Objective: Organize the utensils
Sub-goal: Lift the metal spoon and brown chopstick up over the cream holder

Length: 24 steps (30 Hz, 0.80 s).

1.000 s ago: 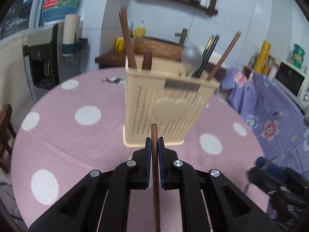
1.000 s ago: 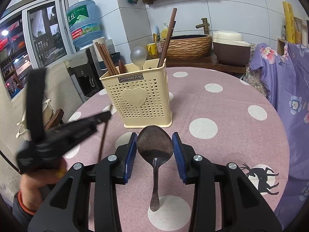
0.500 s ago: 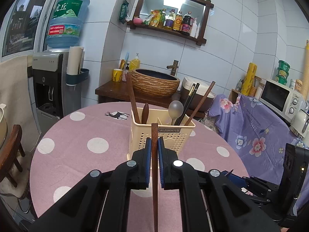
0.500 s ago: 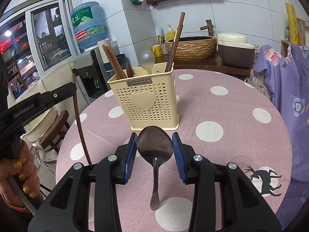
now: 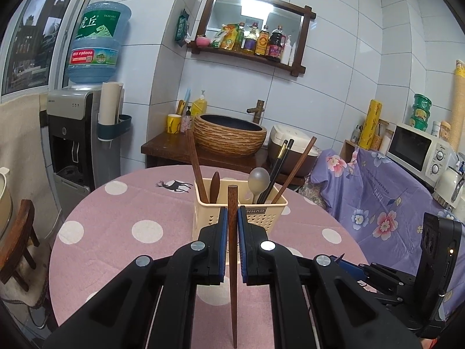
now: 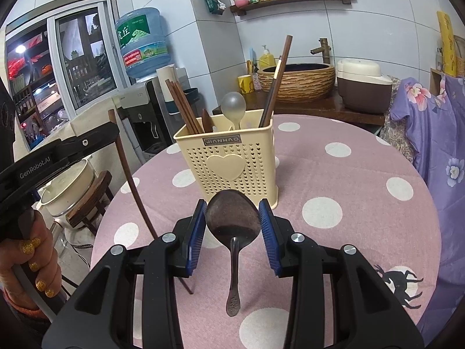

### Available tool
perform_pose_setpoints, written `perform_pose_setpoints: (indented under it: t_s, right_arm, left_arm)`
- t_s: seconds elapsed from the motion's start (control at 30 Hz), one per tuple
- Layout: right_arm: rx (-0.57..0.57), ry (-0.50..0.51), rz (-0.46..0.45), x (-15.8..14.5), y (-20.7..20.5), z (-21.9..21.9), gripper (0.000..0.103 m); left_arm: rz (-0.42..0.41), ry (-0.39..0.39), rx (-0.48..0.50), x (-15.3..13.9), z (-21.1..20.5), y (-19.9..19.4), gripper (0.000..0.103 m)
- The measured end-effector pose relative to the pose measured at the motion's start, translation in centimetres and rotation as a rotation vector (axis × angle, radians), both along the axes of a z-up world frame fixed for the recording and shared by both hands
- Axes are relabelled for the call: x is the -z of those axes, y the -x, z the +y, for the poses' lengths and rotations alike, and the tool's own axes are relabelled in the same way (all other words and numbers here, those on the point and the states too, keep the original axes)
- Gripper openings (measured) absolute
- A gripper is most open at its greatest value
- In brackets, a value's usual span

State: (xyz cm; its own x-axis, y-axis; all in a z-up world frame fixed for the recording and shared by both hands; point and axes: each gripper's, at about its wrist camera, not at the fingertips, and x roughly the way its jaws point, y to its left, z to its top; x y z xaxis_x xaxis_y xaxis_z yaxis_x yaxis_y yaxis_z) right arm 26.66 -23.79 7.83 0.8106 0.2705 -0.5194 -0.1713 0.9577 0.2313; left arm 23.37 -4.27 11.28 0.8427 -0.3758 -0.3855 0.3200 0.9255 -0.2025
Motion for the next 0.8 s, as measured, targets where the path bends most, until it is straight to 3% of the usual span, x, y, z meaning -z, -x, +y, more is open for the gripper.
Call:
perform_pose_setpoints:
  t_s: [0.47, 0.8]
  right_arm:
    - [-0.043, -0.026, -0.057, -4.7, -2.4, -0.2, 0.037]
    - [0.026, 0.033, -0.284, -13.8, -7.0, 0.5, 0.037]
  left_arm:
    - [-0.056, 0.025, 0.039, -4.2, 0.0, -1.2, 0.008]
    - [-0.223, 0.049, -0.063, -12.7, -0.5, -4.9, 0.008]
